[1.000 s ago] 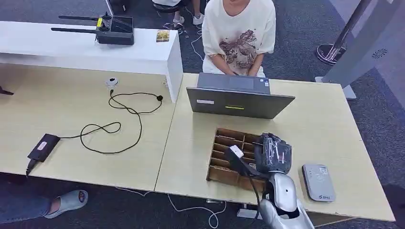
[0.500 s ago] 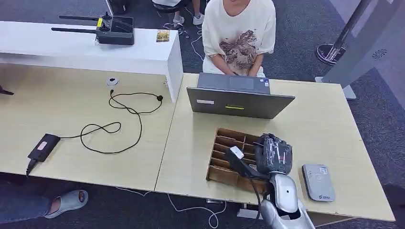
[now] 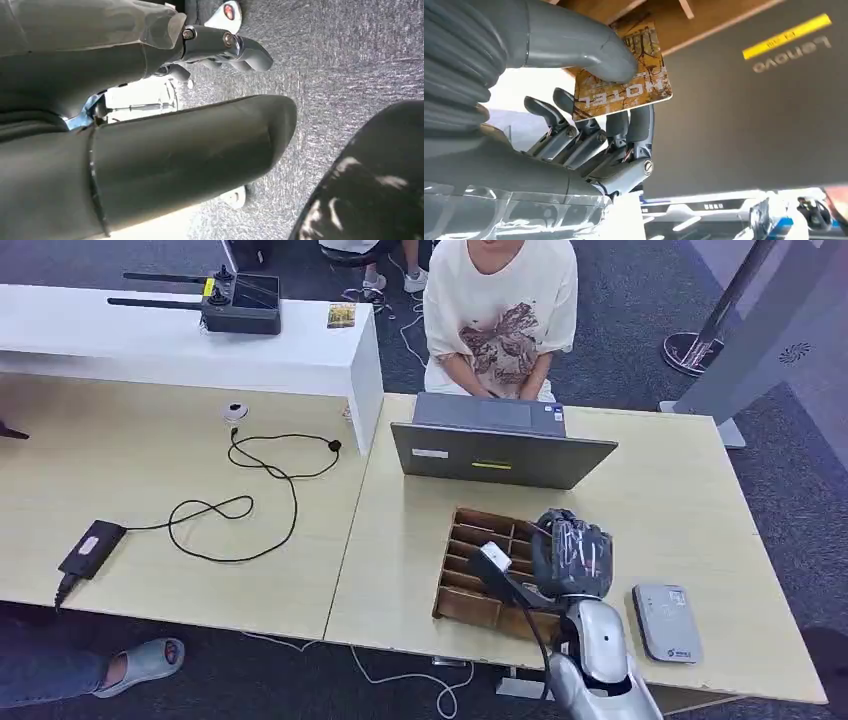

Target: Pass the card to the sensor for recognition and then transmit it.

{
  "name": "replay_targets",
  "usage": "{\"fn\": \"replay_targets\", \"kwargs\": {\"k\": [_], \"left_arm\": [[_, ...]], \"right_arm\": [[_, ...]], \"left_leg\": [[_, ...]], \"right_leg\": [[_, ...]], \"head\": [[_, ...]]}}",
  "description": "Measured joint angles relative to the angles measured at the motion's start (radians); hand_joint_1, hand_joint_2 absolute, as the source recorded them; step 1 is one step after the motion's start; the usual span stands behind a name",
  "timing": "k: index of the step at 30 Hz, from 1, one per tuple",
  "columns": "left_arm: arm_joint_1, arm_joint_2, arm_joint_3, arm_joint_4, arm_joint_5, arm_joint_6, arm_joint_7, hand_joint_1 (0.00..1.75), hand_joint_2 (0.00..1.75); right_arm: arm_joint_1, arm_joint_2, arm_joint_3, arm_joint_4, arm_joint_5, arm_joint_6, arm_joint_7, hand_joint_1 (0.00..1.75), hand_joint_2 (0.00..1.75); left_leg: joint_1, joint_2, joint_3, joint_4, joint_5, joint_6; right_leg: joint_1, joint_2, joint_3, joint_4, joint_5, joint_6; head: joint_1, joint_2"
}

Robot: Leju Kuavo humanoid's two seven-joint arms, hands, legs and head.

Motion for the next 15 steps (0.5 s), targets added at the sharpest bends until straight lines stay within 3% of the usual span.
{"fn": "replay_targets", "kwargs": {"k": [15], "left_arm": [[0.000,0.000,0.000,0.000,0.003,0.000,0.002,0.00,0.00]], "right_arm": [[0.003,-0.019,-0.005,-0.098,-0.075,0.000,-0.076,1.75,1.75]], "left_leg": [[0.000,0.000,0.000,0.000,0.000,0.000]], "right_leg": [[0.000,0.000,0.000,0.000,0.000,0.000]], "head": [[0.000,0.000]]}}
